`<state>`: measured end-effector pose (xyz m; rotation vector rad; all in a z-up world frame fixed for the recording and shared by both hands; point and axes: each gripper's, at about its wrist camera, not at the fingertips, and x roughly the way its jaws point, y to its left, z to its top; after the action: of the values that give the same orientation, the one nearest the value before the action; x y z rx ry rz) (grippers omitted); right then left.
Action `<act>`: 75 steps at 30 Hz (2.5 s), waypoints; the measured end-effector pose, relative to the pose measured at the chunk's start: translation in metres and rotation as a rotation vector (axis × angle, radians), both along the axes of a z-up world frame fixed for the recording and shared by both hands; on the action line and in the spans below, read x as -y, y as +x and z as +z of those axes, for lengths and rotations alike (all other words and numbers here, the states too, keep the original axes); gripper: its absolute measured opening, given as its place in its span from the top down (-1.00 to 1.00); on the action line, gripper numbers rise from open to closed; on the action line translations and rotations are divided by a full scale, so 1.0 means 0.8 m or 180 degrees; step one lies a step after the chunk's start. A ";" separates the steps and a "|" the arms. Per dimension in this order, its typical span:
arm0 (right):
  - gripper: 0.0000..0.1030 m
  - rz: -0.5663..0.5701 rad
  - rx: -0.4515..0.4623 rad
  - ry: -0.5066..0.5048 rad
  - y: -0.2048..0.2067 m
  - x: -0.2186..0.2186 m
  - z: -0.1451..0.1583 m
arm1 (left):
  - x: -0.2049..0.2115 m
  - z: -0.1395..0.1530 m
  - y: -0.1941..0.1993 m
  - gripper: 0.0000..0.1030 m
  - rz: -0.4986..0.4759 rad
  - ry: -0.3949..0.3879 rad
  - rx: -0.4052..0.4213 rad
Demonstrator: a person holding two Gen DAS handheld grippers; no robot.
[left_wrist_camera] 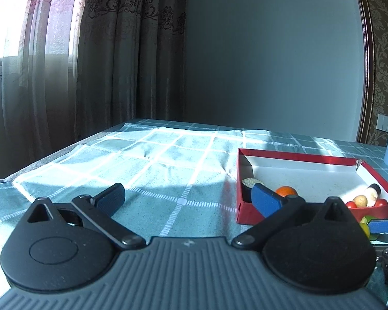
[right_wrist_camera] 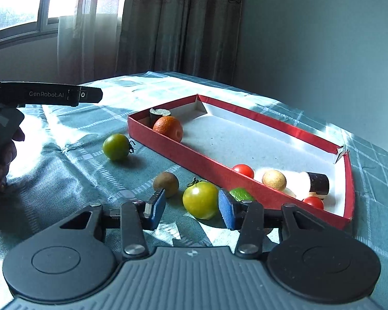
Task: Organize fruits
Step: 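Close the right gripper on the yellow-green tomato, then lower the yellow-green tomato into the tray and open the right gripper, then close the left gripper on the brown kiwi and lift it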
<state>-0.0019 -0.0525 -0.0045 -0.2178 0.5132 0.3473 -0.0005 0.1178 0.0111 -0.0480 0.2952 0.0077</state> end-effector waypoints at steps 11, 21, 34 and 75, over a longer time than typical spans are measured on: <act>0.27 -0.0080 0.0098 -0.0506 0.005 -0.022 -0.008 | -0.001 -0.001 0.009 -1.00 -0.0021 -0.0051 -0.0067; 0.40 -0.0165 0.0198 -0.0616 0.003 -0.028 -0.005 | 0.003 -0.001 0.010 -1.00 -0.0040 0.0007 -0.0091; 0.40 -0.0478 0.0059 0.0516 0.074 0.029 0.035 | 0.013 -0.005 0.018 -1.00 0.0004 0.0162 -0.0210; -0.52 -0.1052 0.0284 0.0469 -0.027 0.117 0.009 | 0.097 0.006 -0.029 -0.93 -0.1010 0.0437 -0.0048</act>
<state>-0.0234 -0.1461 0.0024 -0.0038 0.4246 0.0521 -0.0236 0.0400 0.0158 0.1355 0.3143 -0.2865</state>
